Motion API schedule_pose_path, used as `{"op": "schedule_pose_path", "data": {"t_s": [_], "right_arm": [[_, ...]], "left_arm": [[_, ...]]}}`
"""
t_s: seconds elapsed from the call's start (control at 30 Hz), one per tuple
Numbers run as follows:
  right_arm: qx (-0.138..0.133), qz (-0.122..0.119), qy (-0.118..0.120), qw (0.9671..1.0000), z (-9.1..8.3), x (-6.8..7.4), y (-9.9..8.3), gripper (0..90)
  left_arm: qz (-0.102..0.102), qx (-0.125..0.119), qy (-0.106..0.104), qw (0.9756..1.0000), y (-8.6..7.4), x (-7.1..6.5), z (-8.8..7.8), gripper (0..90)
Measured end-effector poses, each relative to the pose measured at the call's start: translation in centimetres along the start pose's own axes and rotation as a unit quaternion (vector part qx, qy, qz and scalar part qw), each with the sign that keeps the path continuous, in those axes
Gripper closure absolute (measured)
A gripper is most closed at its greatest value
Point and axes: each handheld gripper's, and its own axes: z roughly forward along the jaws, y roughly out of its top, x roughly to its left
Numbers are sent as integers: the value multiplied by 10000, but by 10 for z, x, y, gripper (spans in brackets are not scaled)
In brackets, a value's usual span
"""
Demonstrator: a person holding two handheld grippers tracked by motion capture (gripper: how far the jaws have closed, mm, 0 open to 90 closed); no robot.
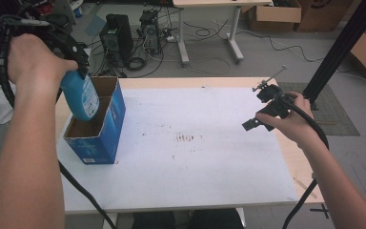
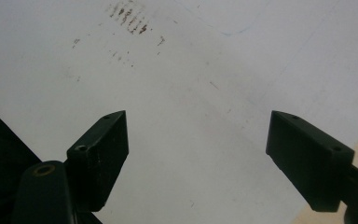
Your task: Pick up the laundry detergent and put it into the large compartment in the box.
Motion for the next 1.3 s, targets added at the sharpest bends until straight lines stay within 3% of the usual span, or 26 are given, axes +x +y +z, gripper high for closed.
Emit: {"op": "schedule_pose_path", "data": {"t_s": [0.23,0.53,0.8,0.97,1.3], "right_arm": [[6,11,19,10000,3,-1,-1,209],[53,31,62,10000,10,0,-1,209],[61,-3,67,10000,12,1,0,208],[59,-2,64,10000,12,1,0,208],[68,-17,74,9999,14,1,-1,208]], "left_arm": [[-64,66,-56,9999,0,3,24,380],[-74,192,-113,9997,-2,6,70,380],[-58,443,-164,9989,-7,4,112,380],[-113,427,-197,9988,-11,5,125,381],[-102,621,-219,9978,-16,1,155,380]]}}
